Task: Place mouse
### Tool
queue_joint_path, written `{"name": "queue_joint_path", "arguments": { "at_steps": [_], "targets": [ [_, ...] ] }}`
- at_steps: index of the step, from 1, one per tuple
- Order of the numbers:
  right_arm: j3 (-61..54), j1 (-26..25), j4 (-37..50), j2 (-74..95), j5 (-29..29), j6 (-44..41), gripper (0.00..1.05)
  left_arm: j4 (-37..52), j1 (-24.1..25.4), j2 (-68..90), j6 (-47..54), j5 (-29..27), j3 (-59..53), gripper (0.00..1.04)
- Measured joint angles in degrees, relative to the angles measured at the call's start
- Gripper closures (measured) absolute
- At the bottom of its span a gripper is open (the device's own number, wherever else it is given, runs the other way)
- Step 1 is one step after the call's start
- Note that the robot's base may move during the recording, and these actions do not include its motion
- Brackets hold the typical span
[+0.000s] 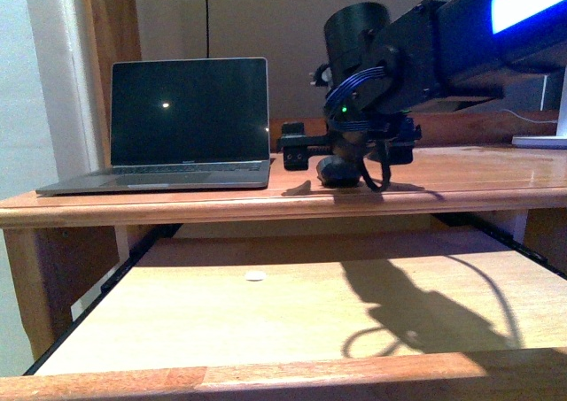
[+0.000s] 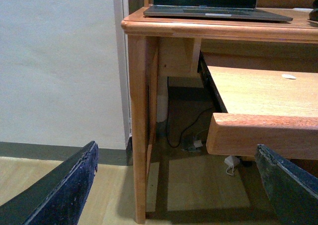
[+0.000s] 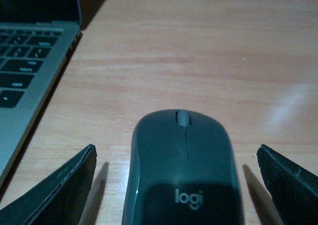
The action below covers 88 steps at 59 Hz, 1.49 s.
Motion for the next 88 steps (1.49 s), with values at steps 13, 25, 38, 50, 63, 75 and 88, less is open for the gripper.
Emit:
{"name": "queue_joint_path", "arguments": {
  "at_steps": [13, 25, 38, 50, 63, 75, 88],
  "targets": [
    [-29.16, -8.57, 19.06, -22.25, -13.44, 0.94, 0.07, 0.00, 0.00, 0.00, 0.00, 0.00, 0.00, 0.08],
    [-53.86, -17.46, 28.04, -37.77, -32.20, 0.96, 0.07, 0.00, 0.00, 0.00, 0.00, 0.00, 0.00, 0.08],
    [-70.90, -27.36, 34.16, -47.71, -44.33, 3.08, 0.07, 0.00, 0.00, 0.00, 0.00, 0.00, 0.00, 0.08],
    [-82.88, -35.36, 36.13, -54.14, -54.34, 3.72, 0.07, 0.00, 0.00, 0.00, 0.00, 0.00, 0.00, 0.08],
    [-91.51, -43.80, 37.86, -58.84, -67.23, 2.54, 0.07, 0.00, 0.00, 0.00, 0.00, -0.02, 0.00, 0.08],
    [-95.76, -47.17, 34.64, -61.90, -76.56, -3.10, 0.07, 0.00, 0.00, 0.00, 0.00, 0.00, 0.00, 0.08],
    [-100.13, -45.46, 31.65, -62.42, -77.83, -11.06, 0.07, 0.00, 0.00, 0.00, 0.00, 0.00, 0.00, 0.08]
  ]
}}
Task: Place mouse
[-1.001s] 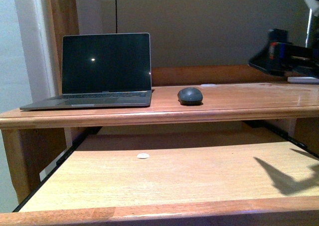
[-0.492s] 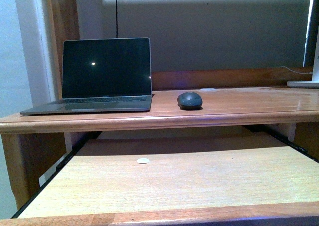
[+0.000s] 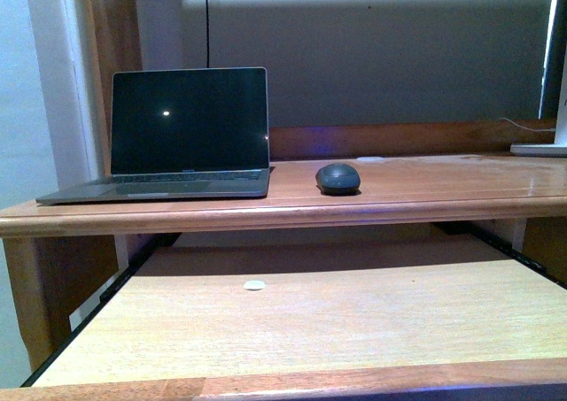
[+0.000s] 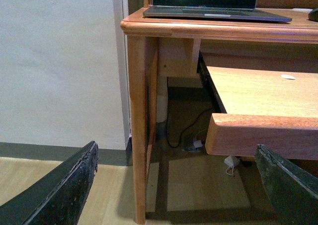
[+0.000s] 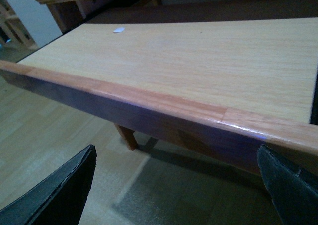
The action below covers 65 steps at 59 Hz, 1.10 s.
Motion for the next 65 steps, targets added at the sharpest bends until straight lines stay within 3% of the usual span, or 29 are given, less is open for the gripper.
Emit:
{"name": "queue_joint_path", "arguments": {
  "at_steps": [13, 37, 49, 65],
  "targets": [
    [-1.38, 6.64, 3.56, 2.38, 4.74, -2.03, 0.07, 0.00, 0.00, 0.00, 0.00, 0.00, 0.00, 0.08],
    [-0.31, 21.97, 16.17, 12.94, 16.57, 2.62, 0.07, 0.00, 0.00, 0.00, 0.00, 0.00, 0.00, 0.08],
    [6.08, 28.63, 18.36, 20.28, 22.67, 3.93, 0.07, 0.00, 0.00, 0.00, 0.00, 0.00, 0.00, 0.08],
    [18.75, 33.70, 16.48, 30.51, 30.53, 4.63, 0.07, 0.00, 0.00, 0.00, 0.00, 0.00, 0.00, 0.08]
  ]
}}
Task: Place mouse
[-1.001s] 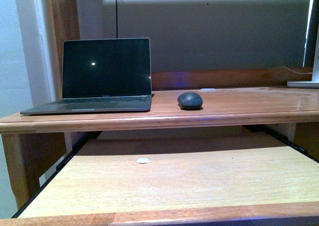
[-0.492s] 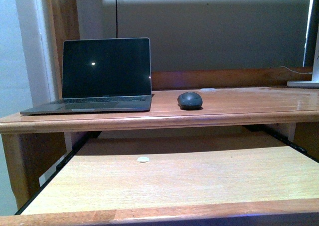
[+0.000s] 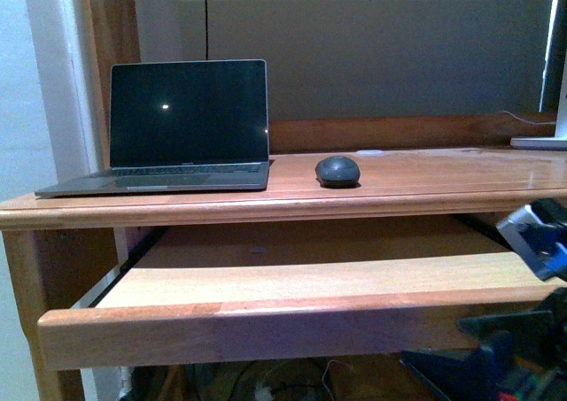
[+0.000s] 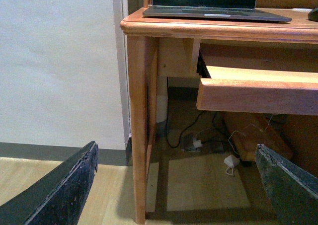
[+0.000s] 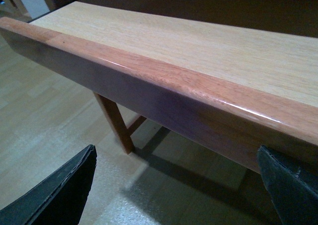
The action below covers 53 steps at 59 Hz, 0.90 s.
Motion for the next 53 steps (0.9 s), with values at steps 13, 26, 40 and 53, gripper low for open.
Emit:
{"name": "queue_joint_path", "arguments": {
  "at_steps": [13, 26, 40, 53],
  "targets": [
    [12.07, 3.61, -3.78, 8.59, 7.58, 0.35, 0.07, 0.00, 0.00, 0.00, 0.00, 0.00, 0.00, 0.08],
    [23.71, 6.78, -7.32, 16.76, 15.26, 0.33, 0.07, 0.00, 0.00, 0.00, 0.00, 0.00, 0.00, 0.08],
    [32.44, 8.76, -10.73, 22.64, 20.63, 1.38, 0.07, 0.00, 0.00, 0.00, 0.00, 0.02, 0.00, 0.08],
    [33.07, 9.20, -10.51, 23.26, 21.09, 3.56, 0.07, 0.00, 0.00, 0.00, 0.00, 0.00, 0.00, 0.08]
  ]
}}
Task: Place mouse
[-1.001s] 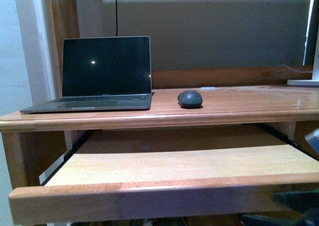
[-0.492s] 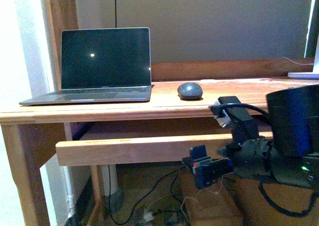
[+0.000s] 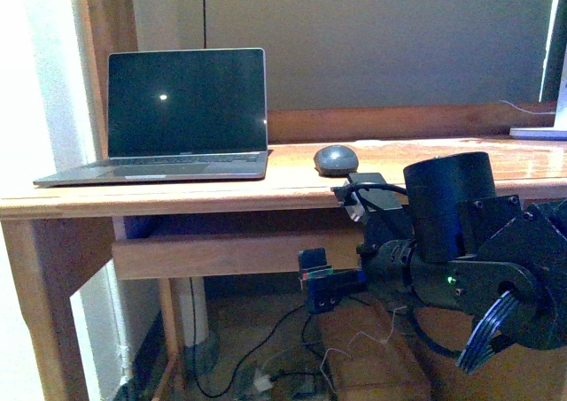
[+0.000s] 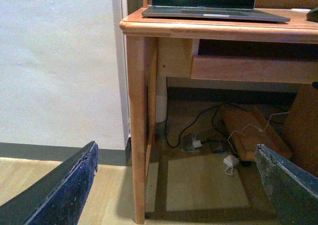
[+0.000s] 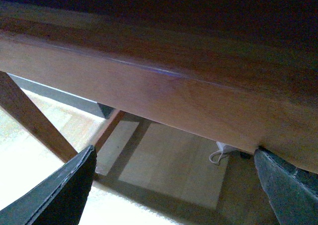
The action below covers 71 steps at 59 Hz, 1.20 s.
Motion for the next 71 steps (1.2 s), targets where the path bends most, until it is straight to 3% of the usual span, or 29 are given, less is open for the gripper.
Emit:
{"name": "queue_joint_path", "arguments": {
  "at_steps": [9, 25, 53, 60, 71],
  "targets": [
    [-4.33, -1.57, 4.13, -3.13, -1.97, 1.40, 0.07, 0.00, 0.00, 0.00, 0.00, 0.00, 0.00, 0.08],
    [-22.23, -8.79, 9.55, -22.71, -9.44, 5.68, 0.07, 0.00, 0.00, 0.00, 0.00, 0.00, 0.00, 0.08],
    [-52.50, -27.67, 9.53, -61.81, -19.85, 19.58, 0.07, 0.00, 0.00, 0.00, 0.00, 0.00, 0.00, 0.08],
    [-56.17, -28.44, 7.30, -68.06, -19.10, 20.63, 0.07, 0.00, 0.00, 0.00, 0.00, 0.00, 0.00, 0.08],
    [-60.52, -25.70, -0.66, -77.02, -18.91, 19.08, 0.07, 0.00, 0.00, 0.00, 0.00, 0.00, 0.00, 0.08]
  ]
}}
